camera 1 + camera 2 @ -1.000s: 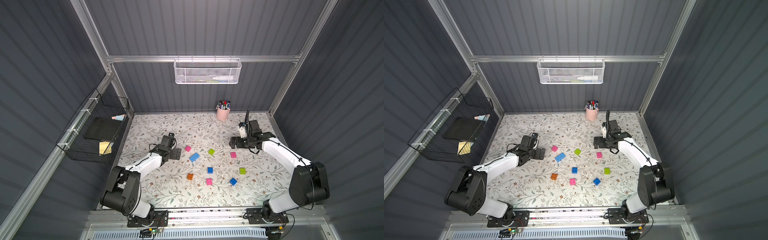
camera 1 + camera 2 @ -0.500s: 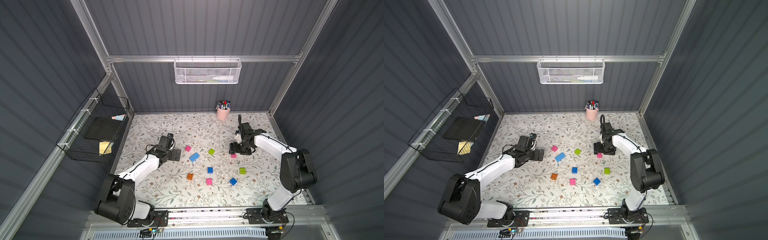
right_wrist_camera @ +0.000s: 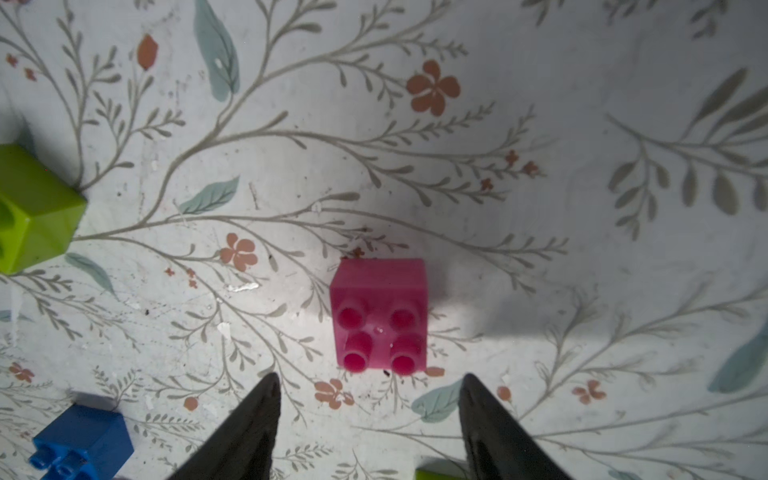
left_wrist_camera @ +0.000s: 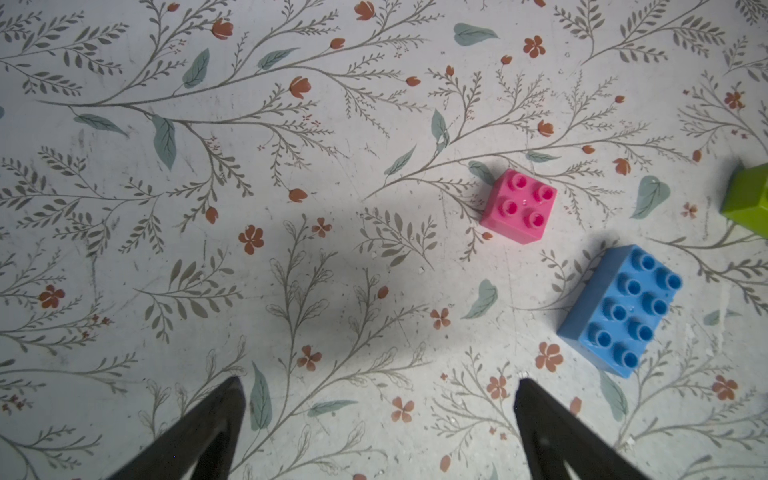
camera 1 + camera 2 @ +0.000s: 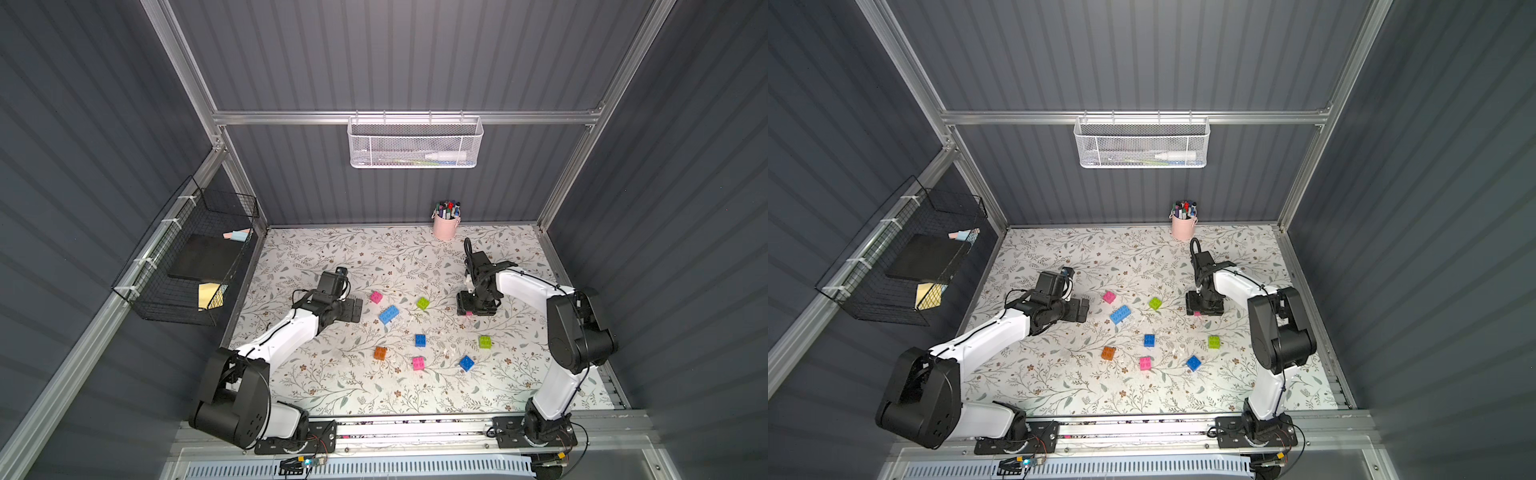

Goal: Assemble the number 4 with lego
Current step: Pick up the lego brick from the center of the board.

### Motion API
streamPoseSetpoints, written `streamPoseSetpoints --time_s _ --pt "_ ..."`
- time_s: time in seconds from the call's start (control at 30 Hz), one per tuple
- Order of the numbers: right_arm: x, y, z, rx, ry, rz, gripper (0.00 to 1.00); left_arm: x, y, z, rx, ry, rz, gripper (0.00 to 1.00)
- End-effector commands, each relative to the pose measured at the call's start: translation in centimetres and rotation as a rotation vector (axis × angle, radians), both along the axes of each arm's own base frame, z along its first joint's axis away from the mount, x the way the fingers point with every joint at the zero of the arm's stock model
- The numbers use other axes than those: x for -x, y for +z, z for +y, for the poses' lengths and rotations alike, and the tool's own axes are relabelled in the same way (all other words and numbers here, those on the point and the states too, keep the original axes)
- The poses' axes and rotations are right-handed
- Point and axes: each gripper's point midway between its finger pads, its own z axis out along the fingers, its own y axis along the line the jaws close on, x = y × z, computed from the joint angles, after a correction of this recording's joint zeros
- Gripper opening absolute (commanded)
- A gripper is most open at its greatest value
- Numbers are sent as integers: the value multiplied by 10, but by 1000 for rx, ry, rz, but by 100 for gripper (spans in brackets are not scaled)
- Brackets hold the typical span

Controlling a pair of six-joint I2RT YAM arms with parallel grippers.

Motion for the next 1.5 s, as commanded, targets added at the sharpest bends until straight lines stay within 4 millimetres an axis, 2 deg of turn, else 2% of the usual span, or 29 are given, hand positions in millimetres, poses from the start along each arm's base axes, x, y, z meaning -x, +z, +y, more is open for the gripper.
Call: streamPoseSetpoints --time_s 0.0,0.2,0.33,0.6,0.7,0.8,0.93,1.17,1.33,1.47 --pt "-8 2 1 8 -16 -26 63 7 -3 -1 16 4 28 100" --pt "-14 -3 7 7 -3 -23 53 7 -4 -1 16 2 30 99" --pt "-15 -7 7 19 1 -16 52 7 -3 -1 15 3 27 100" --pt "-15 -5 0 52 -22 -28 28 7 -2 0 14 5 25 99" --pt "-11 3 -4 63 -36 -38 26 6 -2 0 14 5 25 100" --pt "-2 17 -9 63 -52 -43 24 7 -2 -1 17 3 28 99" --pt "25 33 -21 81 -93 -17 21 7 0 -2 20 0 29 99" --pt "74 28 -33 62 -171 70 22 7 1 -7 39 -13 23 100" --pt "87 21 -40 75 -198 71 22 7 4 -11 52 -31 15 99" --pt "86 23 -44 96 -188 57 21 7 7 -11 52 -40 5 99"
